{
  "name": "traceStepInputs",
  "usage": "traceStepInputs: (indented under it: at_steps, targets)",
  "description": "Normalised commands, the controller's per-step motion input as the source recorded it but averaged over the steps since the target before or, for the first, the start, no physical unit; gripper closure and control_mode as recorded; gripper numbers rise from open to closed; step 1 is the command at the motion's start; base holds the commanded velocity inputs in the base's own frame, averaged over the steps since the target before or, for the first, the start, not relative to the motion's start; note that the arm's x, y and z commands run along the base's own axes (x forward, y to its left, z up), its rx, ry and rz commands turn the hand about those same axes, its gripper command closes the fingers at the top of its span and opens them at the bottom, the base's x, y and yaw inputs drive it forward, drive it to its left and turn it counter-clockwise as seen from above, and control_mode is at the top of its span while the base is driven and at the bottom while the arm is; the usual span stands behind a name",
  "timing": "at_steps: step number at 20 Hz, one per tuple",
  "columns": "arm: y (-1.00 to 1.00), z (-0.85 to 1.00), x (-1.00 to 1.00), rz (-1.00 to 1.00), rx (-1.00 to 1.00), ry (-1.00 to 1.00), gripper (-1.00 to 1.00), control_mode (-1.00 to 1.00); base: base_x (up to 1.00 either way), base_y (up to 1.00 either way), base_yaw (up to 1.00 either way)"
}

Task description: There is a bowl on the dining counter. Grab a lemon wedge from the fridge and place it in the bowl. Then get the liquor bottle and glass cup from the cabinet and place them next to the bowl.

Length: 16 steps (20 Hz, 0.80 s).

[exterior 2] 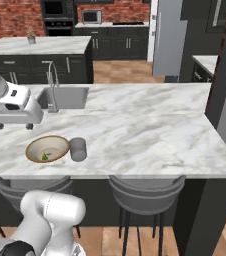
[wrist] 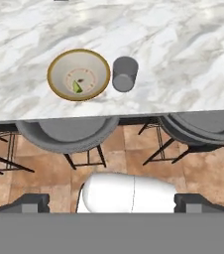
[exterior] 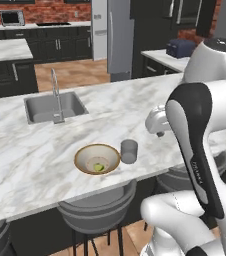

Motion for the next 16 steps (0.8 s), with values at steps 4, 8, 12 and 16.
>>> traceStepInputs:
  at_steps: [4,8,12,16]
  targets:
    - [0.0,0.0,0.0,0.0,0.0,0.0,-1.0,1.0,-0.93,0.8,0.04]
    - [0.0,0.0,0.0,0.0,0.0,0.0,-1.0,1.0,-0.79,1.0,0.11]
    - [0.0,0.0,0.0,0.0,0.0,0.0,-1.0,1.0,-0.55,1.0,0.12]
    - [0.0,0.0,0.0,0.0,0.0,0.0,-1.0,1.0,-0.41,1.0,0.1]
